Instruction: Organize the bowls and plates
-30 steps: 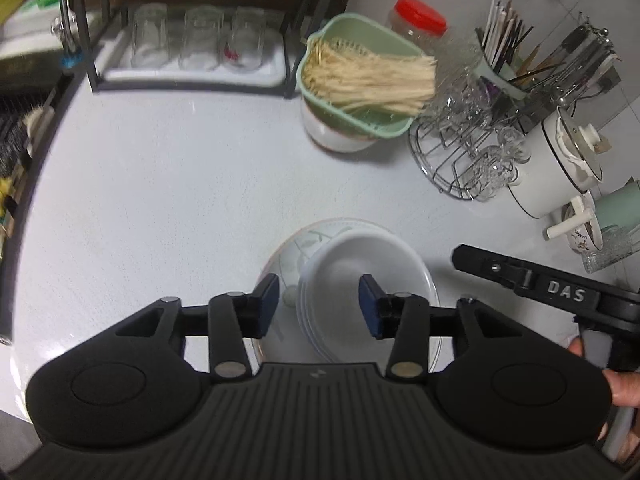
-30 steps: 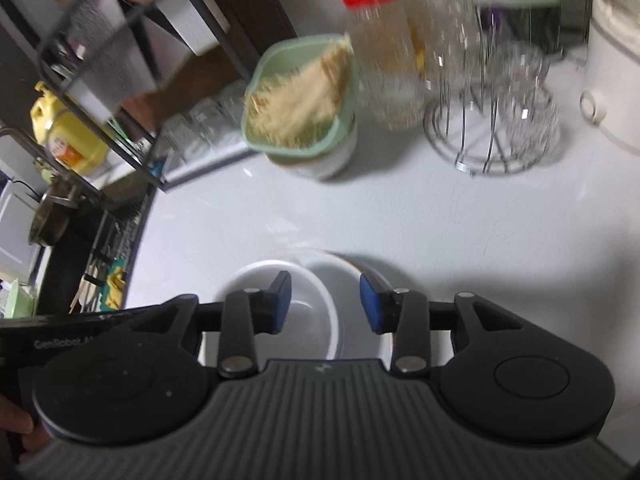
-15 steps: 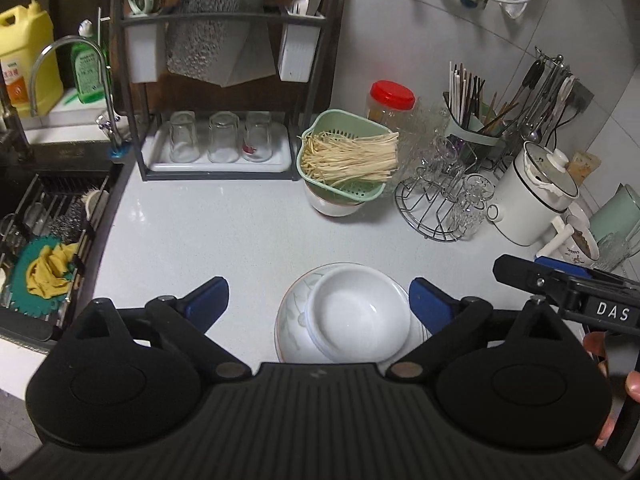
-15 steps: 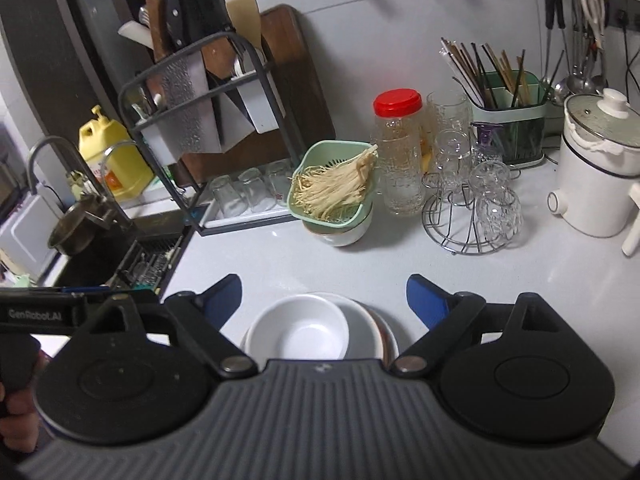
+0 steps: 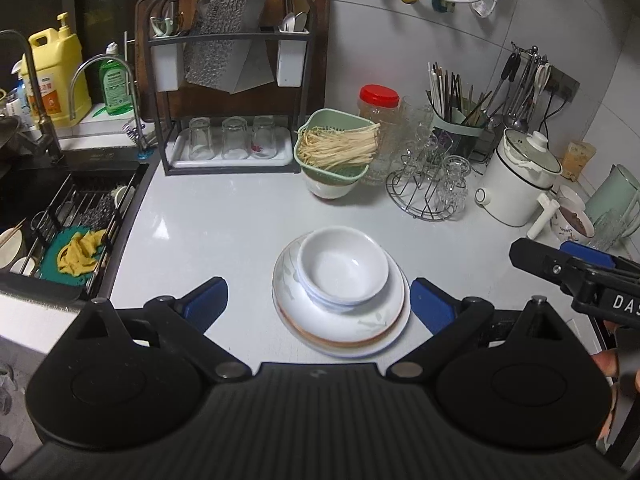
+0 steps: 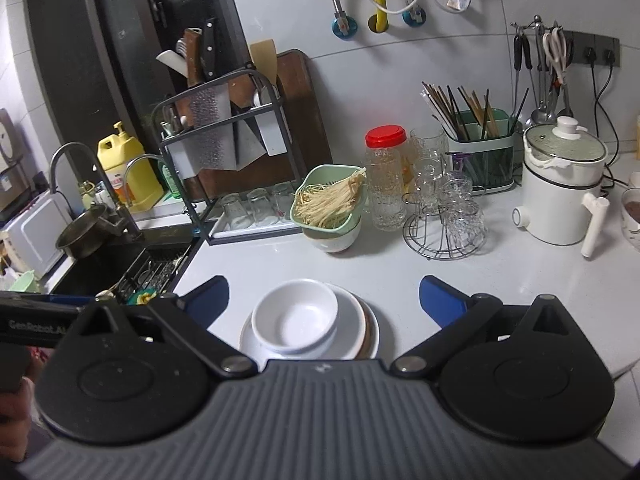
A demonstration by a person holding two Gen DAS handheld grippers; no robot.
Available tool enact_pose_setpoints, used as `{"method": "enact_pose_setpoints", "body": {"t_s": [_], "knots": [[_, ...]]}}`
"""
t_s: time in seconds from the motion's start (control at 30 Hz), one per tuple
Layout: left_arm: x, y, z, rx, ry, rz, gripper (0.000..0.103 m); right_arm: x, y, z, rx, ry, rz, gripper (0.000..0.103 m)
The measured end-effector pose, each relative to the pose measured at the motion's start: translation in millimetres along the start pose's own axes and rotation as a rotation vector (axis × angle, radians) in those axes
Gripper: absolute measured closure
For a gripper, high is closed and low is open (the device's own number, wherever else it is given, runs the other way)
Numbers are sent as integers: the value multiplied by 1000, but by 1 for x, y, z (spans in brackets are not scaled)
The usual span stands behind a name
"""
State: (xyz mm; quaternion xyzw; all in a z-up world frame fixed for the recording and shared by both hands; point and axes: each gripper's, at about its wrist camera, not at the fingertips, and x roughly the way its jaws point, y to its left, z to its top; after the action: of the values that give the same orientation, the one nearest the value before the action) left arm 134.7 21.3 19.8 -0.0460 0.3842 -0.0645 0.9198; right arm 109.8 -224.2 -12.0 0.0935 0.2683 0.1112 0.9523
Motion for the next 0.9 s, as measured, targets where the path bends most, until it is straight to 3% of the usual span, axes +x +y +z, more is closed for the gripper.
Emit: {"method": "enact_pose_setpoints", "body": {"t_s": [0.33, 0.9], "knots": [[-28, -8, -49, -24, -27, 62, 4, -31, 4, -25, -5, -33, 0, 0], [-55, -11, -70, -66, -40, 127, 4, -58, 3, -55, -26, 16, 35, 0]]}}
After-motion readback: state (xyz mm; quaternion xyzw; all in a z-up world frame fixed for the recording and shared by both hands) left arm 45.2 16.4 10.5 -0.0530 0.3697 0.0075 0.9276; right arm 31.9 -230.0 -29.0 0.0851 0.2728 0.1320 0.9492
